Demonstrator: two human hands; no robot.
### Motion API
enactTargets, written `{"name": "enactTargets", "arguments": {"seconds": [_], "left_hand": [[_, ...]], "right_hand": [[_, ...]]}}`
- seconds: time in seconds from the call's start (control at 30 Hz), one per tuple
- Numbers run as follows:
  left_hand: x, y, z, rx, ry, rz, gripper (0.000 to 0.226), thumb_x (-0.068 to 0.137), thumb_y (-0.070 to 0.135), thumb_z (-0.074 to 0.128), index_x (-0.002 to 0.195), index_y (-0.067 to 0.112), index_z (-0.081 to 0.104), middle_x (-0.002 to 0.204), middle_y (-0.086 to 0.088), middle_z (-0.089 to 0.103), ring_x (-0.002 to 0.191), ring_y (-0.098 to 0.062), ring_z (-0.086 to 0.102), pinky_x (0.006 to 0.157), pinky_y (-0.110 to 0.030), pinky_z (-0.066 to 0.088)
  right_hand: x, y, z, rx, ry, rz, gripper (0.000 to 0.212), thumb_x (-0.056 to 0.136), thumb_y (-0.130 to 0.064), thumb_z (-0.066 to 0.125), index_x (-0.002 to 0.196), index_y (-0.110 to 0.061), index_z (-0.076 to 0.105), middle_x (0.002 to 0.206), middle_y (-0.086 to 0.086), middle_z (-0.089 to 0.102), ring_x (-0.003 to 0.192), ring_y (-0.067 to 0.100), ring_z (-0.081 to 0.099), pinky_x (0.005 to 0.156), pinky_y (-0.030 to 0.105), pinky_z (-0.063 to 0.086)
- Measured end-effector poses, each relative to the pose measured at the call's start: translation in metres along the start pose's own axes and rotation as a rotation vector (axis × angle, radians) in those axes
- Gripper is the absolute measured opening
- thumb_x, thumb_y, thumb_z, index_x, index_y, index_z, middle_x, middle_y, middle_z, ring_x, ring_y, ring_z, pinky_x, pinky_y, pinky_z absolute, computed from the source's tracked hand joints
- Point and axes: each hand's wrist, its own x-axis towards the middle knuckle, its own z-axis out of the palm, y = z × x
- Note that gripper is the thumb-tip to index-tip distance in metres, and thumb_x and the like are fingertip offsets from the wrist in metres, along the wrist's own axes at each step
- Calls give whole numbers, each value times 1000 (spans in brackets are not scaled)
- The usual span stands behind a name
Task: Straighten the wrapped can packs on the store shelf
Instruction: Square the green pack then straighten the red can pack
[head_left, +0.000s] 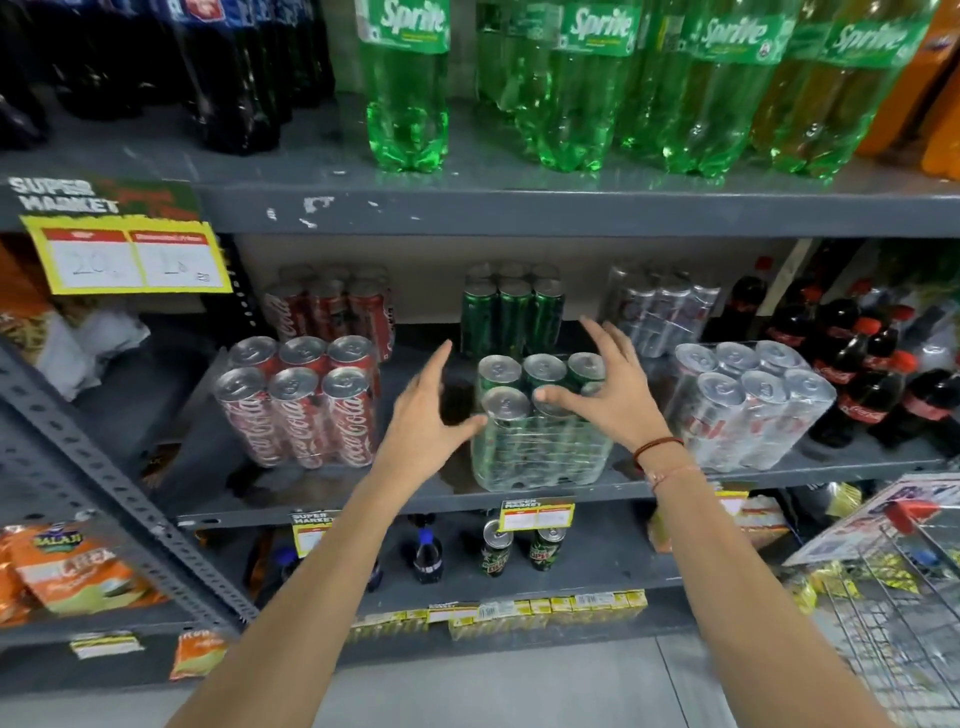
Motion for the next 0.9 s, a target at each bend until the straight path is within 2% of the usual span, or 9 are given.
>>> {"name": "enactTargets", "arguments": {"seconds": [0.1,0.23,0.3,0.37,0.47,0.57,0.63,0.8,0.9], "left_hand": [[-8,-15,-53,74,276,71,78,75,30,76,141,19,36,140,-9,47,126,-24,47,105,-43,41],[-18,-66,-119,169,473,4,67,72,27,78,131,13,48,130,-13,53,121,-31,48,104,-41,37],[-25,-97,-140,167,445,-63,73,69,25,81,133,13,47,134,-15,49,126,-31,43,105,-39,33],[-31,-121,-153,181,340,-132,90,65,29,83,141,17,36,146,-15,36,136,-29,30,110,-40,28],[-29,-136,-163,210,170,-141,113,56,42,85,147,27,20,157,-9,15,145,-23,8,115,-44,19],[-14,-136,-165,163,32,-193,122,53,36,88,149,28,14,152,5,24,142,-19,20,115,-39,21],[-5,-138,-162,141,-42,-233,124,50,38,90,148,33,15,151,7,28,139,-18,29,114,-41,26],[-3,-145,-153,109,45,-244,112,53,32,90,145,33,26,146,-6,43,135,-25,38,110,-45,34],[-8,-144,-152,116,62,-249,108,56,30,89,145,32,28,145,-9,44,135,-27,39,111,-43,33]], "right_hand": [[2,-42,34,29,47,-105,88,68,-43,80,142,-27,36,151,7,25,139,19,27,104,22,21],[14,-80,105,31,-139,-193,93,66,-44,81,143,-23,33,147,13,33,139,25,28,116,35,23],[20,-89,140,31,-283,-152,102,64,-43,82,147,-24,25,151,15,26,142,29,22,117,43,22],[24,-93,167,31,-399,-105,110,64,-41,83,149,-28,15,156,14,14,145,31,14,117,44,18],[28,-99,194,18,-466,-49,117,61,-39,85,150,-33,9,159,15,-1,147,33,7,116,45,18],[32,-103,211,-15,-460,-29,120,58,-38,87,149,-35,10,160,13,-6,148,31,4,116,45,18],[33,-103,219,-12,-404,-11,116,58,-36,88,149,-35,16,161,12,1,148,30,6,116,45,20],[30,-101,226,-4,-264,0,103,57,-28,89,144,-34,33,158,11,21,139,34,34,113,48,32],[26,-101,224,-1,-262,-17,102,56,-27,89,143,-34,36,156,8,25,136,32,39,112,46,34]]}}
